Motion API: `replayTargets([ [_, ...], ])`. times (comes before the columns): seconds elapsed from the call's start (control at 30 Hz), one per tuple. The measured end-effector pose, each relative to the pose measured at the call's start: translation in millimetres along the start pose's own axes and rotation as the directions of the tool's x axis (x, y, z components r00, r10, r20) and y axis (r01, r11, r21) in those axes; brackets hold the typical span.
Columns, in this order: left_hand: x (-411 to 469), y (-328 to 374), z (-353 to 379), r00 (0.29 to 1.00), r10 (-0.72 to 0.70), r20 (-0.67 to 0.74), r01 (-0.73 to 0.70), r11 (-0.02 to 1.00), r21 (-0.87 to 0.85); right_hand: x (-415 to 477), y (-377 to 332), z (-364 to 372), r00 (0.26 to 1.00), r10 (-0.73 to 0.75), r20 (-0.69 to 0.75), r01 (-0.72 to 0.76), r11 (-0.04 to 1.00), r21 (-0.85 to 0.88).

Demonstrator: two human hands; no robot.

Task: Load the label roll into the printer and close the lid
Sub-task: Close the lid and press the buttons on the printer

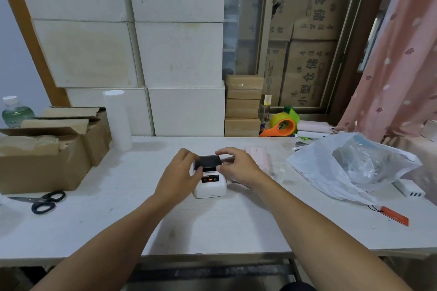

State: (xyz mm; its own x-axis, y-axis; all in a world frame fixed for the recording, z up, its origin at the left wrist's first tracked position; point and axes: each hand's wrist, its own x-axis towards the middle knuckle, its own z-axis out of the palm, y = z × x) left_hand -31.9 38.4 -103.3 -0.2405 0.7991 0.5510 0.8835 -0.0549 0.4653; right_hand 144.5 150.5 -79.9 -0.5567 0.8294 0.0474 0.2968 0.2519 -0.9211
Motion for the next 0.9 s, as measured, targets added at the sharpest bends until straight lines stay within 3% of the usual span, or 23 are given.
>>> replayTargets([
  [0.13, 2, -3, 2, 0.992, -0.123, 0.027, 0.126, 0.979, -0.161, 2, -1, 3, 0.993, -0.055, -0.109, 0.052, 0.998, -0.029],
  [0.4, 8, -1, 1, 0.952, -0.304, -0.049, 0.29, 0.939, -0.185, 10, -1, 7, 0.973, -0.087, -0.212, 0.077, 0.996, -0.054],
  [0.57, 7, 5, 6, 0.981, -0.186, -0.055, 0.183, 0.981, -0.057, 17, -4, 8, 0.966, -0.137, -0.22, 0.101, 0.98, -0.17],
  [0.9, 5, 3, 2, 0.999, -0.002, 0.04, -0.004, 0.991, 0.134, 31, -10, 12, 0.952, -0.088, -0.293, 0.024, 0.976, -0.215],
])
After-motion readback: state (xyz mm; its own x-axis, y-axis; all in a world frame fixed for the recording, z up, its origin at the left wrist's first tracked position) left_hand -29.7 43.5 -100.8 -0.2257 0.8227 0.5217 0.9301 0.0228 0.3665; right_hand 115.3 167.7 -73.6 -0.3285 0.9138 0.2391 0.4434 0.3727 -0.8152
